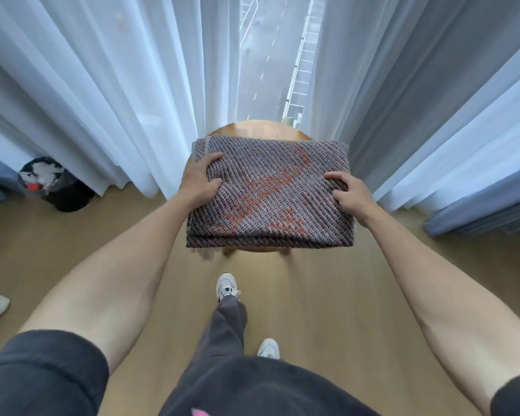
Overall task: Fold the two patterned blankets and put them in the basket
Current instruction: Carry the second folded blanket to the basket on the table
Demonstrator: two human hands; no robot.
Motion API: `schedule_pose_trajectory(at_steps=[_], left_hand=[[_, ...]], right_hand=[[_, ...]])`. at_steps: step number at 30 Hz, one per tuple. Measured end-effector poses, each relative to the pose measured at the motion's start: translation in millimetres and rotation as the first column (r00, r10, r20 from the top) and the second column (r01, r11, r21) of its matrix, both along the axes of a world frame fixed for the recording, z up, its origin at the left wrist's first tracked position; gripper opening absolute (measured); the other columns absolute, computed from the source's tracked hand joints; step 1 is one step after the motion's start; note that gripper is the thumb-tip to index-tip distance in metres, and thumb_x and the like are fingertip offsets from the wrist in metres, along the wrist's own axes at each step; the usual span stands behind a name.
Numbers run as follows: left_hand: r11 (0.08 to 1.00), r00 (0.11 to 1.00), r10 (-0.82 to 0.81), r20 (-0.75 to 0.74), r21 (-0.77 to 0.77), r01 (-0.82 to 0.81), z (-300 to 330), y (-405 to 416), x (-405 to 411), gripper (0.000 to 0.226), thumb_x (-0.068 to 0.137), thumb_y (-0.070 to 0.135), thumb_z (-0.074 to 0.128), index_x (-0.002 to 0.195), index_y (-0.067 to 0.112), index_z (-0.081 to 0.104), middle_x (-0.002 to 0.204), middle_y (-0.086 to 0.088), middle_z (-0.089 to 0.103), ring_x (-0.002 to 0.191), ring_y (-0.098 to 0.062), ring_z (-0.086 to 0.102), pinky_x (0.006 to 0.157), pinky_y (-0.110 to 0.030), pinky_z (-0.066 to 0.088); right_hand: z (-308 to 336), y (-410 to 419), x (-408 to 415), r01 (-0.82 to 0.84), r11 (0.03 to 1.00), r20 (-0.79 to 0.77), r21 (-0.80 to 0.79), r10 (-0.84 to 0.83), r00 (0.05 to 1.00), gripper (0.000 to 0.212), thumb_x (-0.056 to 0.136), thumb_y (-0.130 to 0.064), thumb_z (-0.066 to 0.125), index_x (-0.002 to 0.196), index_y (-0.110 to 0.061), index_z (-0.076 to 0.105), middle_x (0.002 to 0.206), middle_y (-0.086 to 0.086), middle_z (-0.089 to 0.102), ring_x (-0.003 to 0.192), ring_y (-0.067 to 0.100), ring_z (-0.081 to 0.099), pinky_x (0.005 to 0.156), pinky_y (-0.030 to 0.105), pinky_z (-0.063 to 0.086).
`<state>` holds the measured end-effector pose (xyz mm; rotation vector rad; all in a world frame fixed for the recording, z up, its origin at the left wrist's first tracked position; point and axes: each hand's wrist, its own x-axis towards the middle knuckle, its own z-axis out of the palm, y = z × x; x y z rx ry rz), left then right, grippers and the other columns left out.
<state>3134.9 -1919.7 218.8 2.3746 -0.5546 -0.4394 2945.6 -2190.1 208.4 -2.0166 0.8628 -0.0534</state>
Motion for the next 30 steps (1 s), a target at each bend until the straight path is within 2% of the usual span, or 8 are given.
schedule_pose_trajectory(at_steps=[7,10,15,19,22,25,30], left_hand=[[0.988,0.988,-0.152,0.012,0.023,0.151,0.3,-73.0,109.3,0.056,0.085,0.027,0.056,0.135,0.045,0.039,0.137,-0.01,0.052,0.12,-0.032,0.051,0.106,-0.044,0.039],[0.983,0.983,-0.182,-0.018,-0.012,0.182,4.7,-96.5,137.7,0.055,0.085,0.028,0.055,0.133,0.049,0.038,0.14,-0.004,0.05,0.119,-0.029,0.052,0.104,-0.042,0.041],[0.974,0.973,-0.227,-0.049,-0.021,0.227,2.0,-122.7,169.0,0.054,0.086,0.03,0.055,0.131,0.052,0.036,0.142,-0.002,0.048,0.12,-0.027,0.051,0.103,-0.041,0.04],[0.974,0.973,-0.225,-0.058,-0.027,0.224,-3.9,-135.2,178.5,0.054,0.084,0.034,0.054,0.129,0.056,0.035,0.141,-0.003,0.05,0.119,-0.029,0.053,0.104,-0.045,0.041],[0.979,0.977,-0.204,-0.062,-0.032,0.203,-14.6,-137.6,173.9,0.054,0.088,0.025,0.057,0.137,0.043,0.04,0.139,-0.009,0.049,0.123,-0.031,0.048,0.106,-0.039,0.036],[0.982,0.98,-0.19,-0.06,-0.003,0.19,-31.1,-128.3,158.3,0.054,0.092,0.017,0.056,0.141,0.032,0.041,0.142,-0.007,0.047,0.127,-0.027,0.046,0.104,-0.032,0.033],[0.992,0.981,-0.119,-0.154,0.024,0.124,-73.2,-103.9,142.5,0.055,0.089,0.01,0.059,0.139,0.029,0.045,0.14,-0.013,0.046,0.128,-0.032,0.042,0.11,-0.038,0.029]], right_hand=[[8.0,-50.5,74.9,0.118,0.992,0.006,-0.038,-0.118,0.993,0.052,0.078,0.0,0.047,0.106,-0.043,0.059,0.125,0.002,0.059,0.114,0.022,0.054,0.104,0.041,0.04],[10.8,-66.5,97.6,0.149,0.987,0.0,-0.064,-0.15,0.989,0.051,0.081,0.002,0.047,0.112,-0.036,0.059,0.129,0.004,0.056,0.116,0.023,0.052,0.105,0.042,0.039],[10.6,-80.9,123.4,0.178,0.98,-0.01,-0.091,-0.18,0.984,0.048,0.083,0.004,0.046,0.119,-0.024,0.059,0.133,0.005,0.052,0.119,0.022,0.049,0.106,0.035,0.036],[14.6,-84.9,133.6,0.217,0.973,-0.013,-0.073,-0.219,0.976,0.048,0.084,0.008,0.044,0.123,-0.018,0.058,0.133,0.007,0.051,0.114,0.018,0.048,0.096,0.024,0.036],[7.3,-84.7,132.3,0.199,0.978,-0.054,-0.06,-0.202,0.978,0.048,0.085,0.007,0.043,0.123,-0.018,0.057,0.134,0.007,0.05,0.113,0.017,0.047,0.093,0.024,0.035],[-11.3,-80.2,126.8,0.171,0.983,-0.109,-0.063,-0.177,0.978,0.049,0.084,0.005,0.043,0.12,-0.023,0.059,0.133,0.004,0.052,0.117,0.018,0.048,0.094,0.024,0.035],[-54.4,-64.4,119.2,0.111,0.993,-0.177,-0.038,-0.116,0.977,0.048,0.082,0.004,0.045,0.114,-0.029,0.061,0.133,0.004,0.055,0.122,0.023,0.049,0.101,0.031,0.037]])
